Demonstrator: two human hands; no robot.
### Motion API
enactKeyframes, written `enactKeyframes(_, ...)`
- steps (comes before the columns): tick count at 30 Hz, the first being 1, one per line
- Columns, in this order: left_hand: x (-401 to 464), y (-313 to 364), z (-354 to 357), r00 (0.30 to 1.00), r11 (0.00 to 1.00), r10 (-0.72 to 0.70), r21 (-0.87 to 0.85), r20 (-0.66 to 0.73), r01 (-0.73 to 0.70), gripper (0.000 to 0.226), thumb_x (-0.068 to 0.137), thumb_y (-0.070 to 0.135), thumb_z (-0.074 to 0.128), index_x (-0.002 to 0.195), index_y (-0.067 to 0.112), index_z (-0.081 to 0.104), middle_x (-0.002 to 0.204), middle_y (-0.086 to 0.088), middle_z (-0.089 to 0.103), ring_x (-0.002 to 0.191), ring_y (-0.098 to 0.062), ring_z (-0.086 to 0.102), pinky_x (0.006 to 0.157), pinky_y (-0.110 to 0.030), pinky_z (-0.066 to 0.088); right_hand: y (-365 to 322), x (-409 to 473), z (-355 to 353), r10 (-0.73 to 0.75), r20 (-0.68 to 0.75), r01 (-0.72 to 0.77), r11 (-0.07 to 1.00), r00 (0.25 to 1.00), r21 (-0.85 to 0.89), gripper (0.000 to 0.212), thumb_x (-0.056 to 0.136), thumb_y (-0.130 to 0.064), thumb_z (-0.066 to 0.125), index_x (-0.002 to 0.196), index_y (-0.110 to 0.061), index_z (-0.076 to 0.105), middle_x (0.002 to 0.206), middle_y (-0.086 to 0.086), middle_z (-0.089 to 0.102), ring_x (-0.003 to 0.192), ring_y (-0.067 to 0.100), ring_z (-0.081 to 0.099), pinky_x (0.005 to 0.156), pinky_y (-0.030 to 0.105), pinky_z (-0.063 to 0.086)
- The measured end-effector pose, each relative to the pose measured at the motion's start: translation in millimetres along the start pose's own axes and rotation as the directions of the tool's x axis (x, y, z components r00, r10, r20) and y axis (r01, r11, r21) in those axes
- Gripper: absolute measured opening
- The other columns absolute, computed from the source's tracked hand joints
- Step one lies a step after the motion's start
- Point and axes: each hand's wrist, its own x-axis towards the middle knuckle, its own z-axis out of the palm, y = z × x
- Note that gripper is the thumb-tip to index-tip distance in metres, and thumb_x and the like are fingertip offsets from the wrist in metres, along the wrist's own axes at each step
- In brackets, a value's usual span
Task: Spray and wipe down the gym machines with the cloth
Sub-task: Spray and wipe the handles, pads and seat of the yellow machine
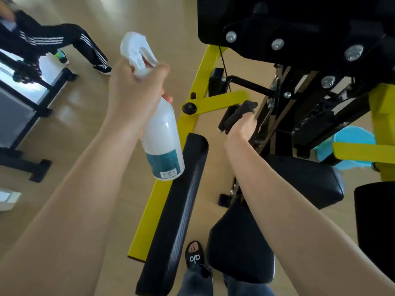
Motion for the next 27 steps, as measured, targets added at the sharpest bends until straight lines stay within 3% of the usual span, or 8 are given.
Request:
enactKeyframes(3, 18, -15, 2, 0.998, 1.0, 0.005, -0.004, -0.069, -0.005, 0.018, 0.089, 0.031, 0.065, 0.091, 0.014, 0.057, 0.067, 0.003, 0.061, 0.055, -0.011, 0.072, 0.055, -0.019, 0.05, 8, 7, 9, -0.129, 0.022, 0.131, 0.985, 0.991, -0.108, 0.015, 0.097, -0.011, 0.048, 0.108, -0.021, 0.049, 0.099, 0.0, 0.058, 0.097, 0.021, 0.058, 0.085, 0.037, 0.044)
enactKeyframes(8, 30, -43, 20, 0.991, 0.994, 0.099, -0.033, -0.086, -0.103, 0.017, 0.093, 0.028, 0.063, 0.1, 0.012, 0.06, 0.077, -0.001, 0.06, 0.057, -0.015, 0.072, 0.057, -0.023, 0.051, 23, 23, 20, -0.2, 0.067, 0.21, 0.941, 0.978, -0.264, 0.021, 0.088, -0.005, 0.057, 0.093, -0.023, 0.048, 0.095, 0.001, 0.059, 0.088, 0.019, 0.058, 0.092, 0.046, 0.054)
enactKeyframes(12, 37, -46, 36, 0.982, 0.981, 0.183, -0.049, -0.055, -0.185, 0.015, 0.094, 0.026, 0.063, 0.103, 0.015, 0.059, 0.071, 0.01, 0.059, 0.06, -0.02, 0.073, 0.057, -0.029, 0.055, 25, 42, 30, -0.234, 0.063, 0.241, 0.905, 0.97, -0.351, 0.029, 0.082, -0.006, 0.068, 0.097, -0.022, 0.05, 0.095, 0.001, 0.061, 0.091, 0.02, 0.061, 0.087, 0.041, 0.054)
enactKeyframes(16, 41, -51, 47, 0.966, 0.966, 0.257, -0.017, -0.026, -0.257, 0.034, 0.095, 0.037, 0.064, 0.115, 0.01, 0.064, 0.073, 0.008, 0.06, 0.067, -0.023, 0.074, 0.067, -0.046, 0.063, 22, 59, 37, -0.214, -0.014, 0.202, 0.938, 0.977, -0.281, 0.034, 0.081, 0.0, 0.072, 0.096, -0.015, 0.045, 0.086, -0.002, 0.055, 0.077, 0.015, 0.055, 0.076, 0.034, 0.046)
enactKeyframes(18, 42, -52, 49, 0.964, 0.964, 0.266, -0.006, -0.025, -0.266, 0.037, 0.096, 0.039, 0.064, 0.118, 0.009, 0.063, 0.072, 0.009, 0.061, 0.066, -0.021, 0.074, 0.066, -0.048, 0.063, 20, 67, 41, -0.213, -0.041, 0.196, 0.948, 0.976, -0.25, 0.035, 0.083, 0.0, 0.068, 0.105, -0.014, 0.045, 0.089, 0.0, 0.056, 0.081, 0.018, 0.057, 0.076, 0.034, 0.045)
enactKeyframes(21, 44, -52, 51, 0.956, 0.956, 0.294, 0.015, -0.012, -0.294, 0.027, 0.098, 0.039, 0.064, 0.112, 0.017, 0.062, 0.07, 0.011, 0.059, 0.063, -0.019, 0.074, 0.065, -0.048, 0.062, 19, 78, 47, -0.215, -0.02, 0.204, 0.951, 0.976, -0.234, 0.041, 0.085, -0.012, 0.072, 0.11, -0.027, 0.042, 0.093, -0.005, 0.058, 0.092, 0.021, 0.061, 0.084, 0.038, 0.05)
enactKeyframes(24, 44, -50, 52, 0.953, 0.953, 0.302, 0.03, 0.006, -0.302, 0.02, 0.099, 0.038, 0.065, 0.111, 0.023, 0.06, 0.068, 0.012, 0.059, 0.061, -0.018, 0.073, 0.065, -0.046, 0.062, 21, 90, 51, -0.209, 0.012, 0.204, 0.935, 0.978, -0.29, 0.022, 0.089, -0.018, 0.072, 0.099, -0.03, 0.055, 0.085, -0.009, 0.062, 0.088, 0.018, 0.061, 0.089, 0.038, 0.053)
enactKeyframes(27, 44, -49, 54, 0.957, 0.957, 0.289, 0.034, 0.002, -0.288, 0.024, 0.099, 0.037, 0.066, 0.114, 0.02, 0.062, 0.071, 0.012, 0.06, 0.062, -0.018, 0.073, 0.065, -0.047, 0.062, 24, 98, 51, -0.212, 0.014, 0.205, 0.921, 0.977, -0.33, 0.011, 0.089, -0.02, 0.072, 0.098, -0.019, 0.066, 0.082, -0.004, 0.066, 0.083, 0.016, 0.064, 0.08, 0.033, 0.054)
